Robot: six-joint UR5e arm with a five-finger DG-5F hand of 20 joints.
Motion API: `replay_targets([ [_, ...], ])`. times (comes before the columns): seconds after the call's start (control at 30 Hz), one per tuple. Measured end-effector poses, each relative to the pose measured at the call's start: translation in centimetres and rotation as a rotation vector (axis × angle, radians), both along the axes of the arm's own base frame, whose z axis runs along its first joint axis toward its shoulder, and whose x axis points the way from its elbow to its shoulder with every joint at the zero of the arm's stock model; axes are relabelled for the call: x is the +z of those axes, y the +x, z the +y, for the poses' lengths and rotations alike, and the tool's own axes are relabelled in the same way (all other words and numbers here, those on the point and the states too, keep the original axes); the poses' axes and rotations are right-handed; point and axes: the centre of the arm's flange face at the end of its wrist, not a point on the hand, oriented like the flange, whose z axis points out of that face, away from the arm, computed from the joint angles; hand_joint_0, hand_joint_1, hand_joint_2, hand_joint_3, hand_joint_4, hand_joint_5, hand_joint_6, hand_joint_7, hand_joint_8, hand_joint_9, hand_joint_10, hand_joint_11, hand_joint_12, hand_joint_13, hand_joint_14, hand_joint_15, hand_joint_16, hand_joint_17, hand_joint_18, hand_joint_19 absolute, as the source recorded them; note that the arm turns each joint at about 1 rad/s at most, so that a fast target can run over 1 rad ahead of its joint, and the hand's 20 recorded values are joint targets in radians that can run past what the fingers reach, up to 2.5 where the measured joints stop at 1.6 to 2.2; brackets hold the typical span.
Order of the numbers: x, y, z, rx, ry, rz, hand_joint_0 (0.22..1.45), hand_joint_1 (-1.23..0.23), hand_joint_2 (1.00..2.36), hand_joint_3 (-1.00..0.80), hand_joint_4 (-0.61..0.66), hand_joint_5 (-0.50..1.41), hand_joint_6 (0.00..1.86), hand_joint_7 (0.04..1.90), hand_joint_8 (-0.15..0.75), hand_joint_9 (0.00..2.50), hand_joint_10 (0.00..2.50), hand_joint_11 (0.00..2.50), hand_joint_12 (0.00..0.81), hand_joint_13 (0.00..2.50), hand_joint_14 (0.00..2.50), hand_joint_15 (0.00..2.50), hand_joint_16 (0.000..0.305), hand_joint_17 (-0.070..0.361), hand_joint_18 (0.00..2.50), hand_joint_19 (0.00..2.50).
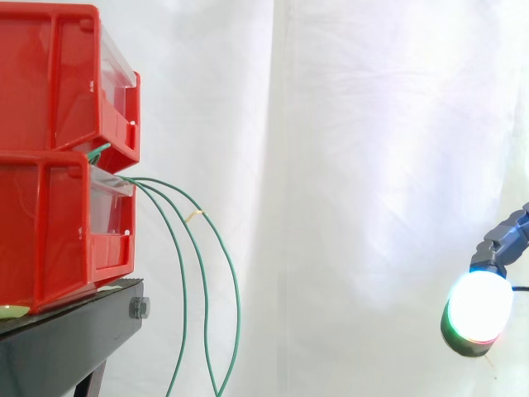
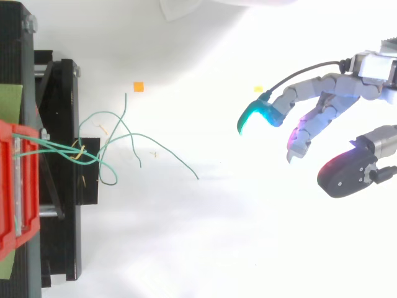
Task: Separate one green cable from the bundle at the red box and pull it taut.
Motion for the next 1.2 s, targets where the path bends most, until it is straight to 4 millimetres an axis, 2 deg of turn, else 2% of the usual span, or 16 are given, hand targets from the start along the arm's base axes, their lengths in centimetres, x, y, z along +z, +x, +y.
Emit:
replay_targets([
  [0.37, 0.0, 0.0, 0.0, 0.0, 0.0, 0.0, 0.55, -0.44, 1.0, -0.5, 0.15, -0.27, 0.5, 0.5, 0.295, 0.85, 0.02, 0.45, 0.376, 0.8, 0.02, 0.48, 0.043, 0.097, 0.69, 0.72],
  [1.2, 0.04, -0.01, -0.01, 0.0, 0.0, -0.001, 0.55, -0.44, 1.0, -0.5, 0.17, -0.26, 0.5, 0.5, 0.289, 0.85, 0.01, 0.45, 0.376, 0.8, 0.02, 0.48, 0.043, 0.097, 0.69, 0.72],
])
